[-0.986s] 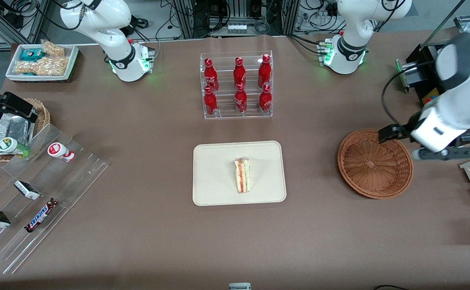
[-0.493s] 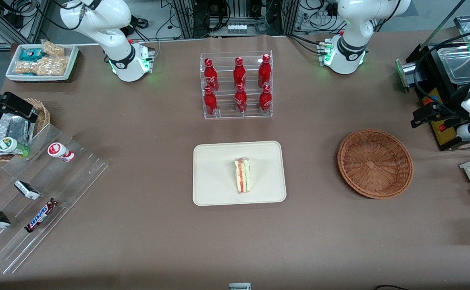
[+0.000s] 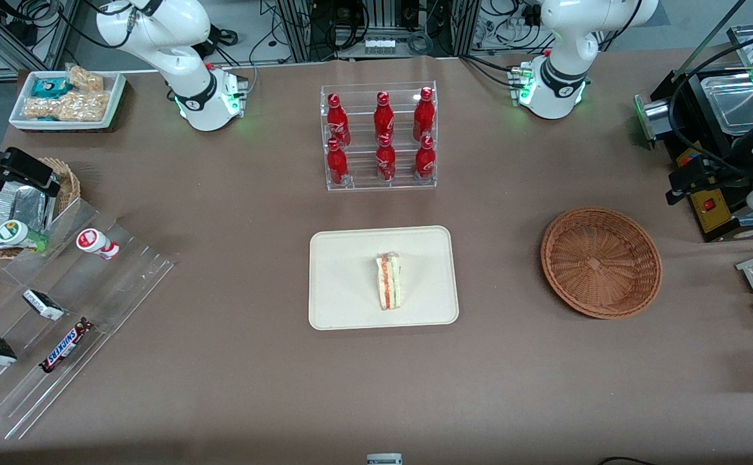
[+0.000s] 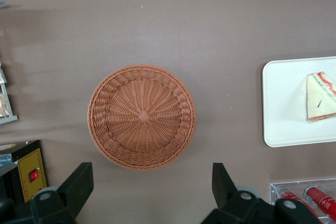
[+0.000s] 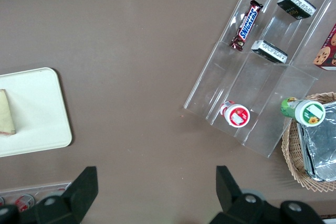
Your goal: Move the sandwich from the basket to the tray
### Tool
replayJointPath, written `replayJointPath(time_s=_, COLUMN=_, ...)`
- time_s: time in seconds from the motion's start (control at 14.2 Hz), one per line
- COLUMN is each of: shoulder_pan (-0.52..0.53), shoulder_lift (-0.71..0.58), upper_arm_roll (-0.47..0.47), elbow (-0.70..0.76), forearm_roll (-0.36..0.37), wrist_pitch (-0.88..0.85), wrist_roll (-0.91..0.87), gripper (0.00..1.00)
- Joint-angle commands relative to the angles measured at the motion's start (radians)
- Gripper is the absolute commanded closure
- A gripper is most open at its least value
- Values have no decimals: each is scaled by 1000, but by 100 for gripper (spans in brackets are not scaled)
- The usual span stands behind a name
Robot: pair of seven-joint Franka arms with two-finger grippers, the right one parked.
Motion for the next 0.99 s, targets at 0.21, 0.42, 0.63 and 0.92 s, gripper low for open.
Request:
replayJointPath(time_s=0.21, shoulder_pan=-123, shoulder_lift=17, upper_arm_roll=89, elbow=67, forearm_roll=19, wrist_pitch=-115, wrist_roll=32, gripper=0)
replayJointPath(time_s=0.42, shoulder_pan=-124, shoulder_lift=22, upper_arm_roll=83, elbow=61, forearm_roll=32, wrist_pitch=-113, wrist_roll=52, gripper=0)
replayJointPath(time_s=0.63, shoulder_pan=-124, shoulder_lift=23, upper_arm_roll=78, elbow=49, forearm_roll=37, wrist_pitch=-113, wrist_roll=51, gripper=0)
replayJointPath(time_s=0.92, shoulder_pan=-117, shoulder_lift=37, upper_arm_roll=67, elbow=58, forearm_roll=29, wrist_pitch=-116, wrist_roll=45, gripper=0)
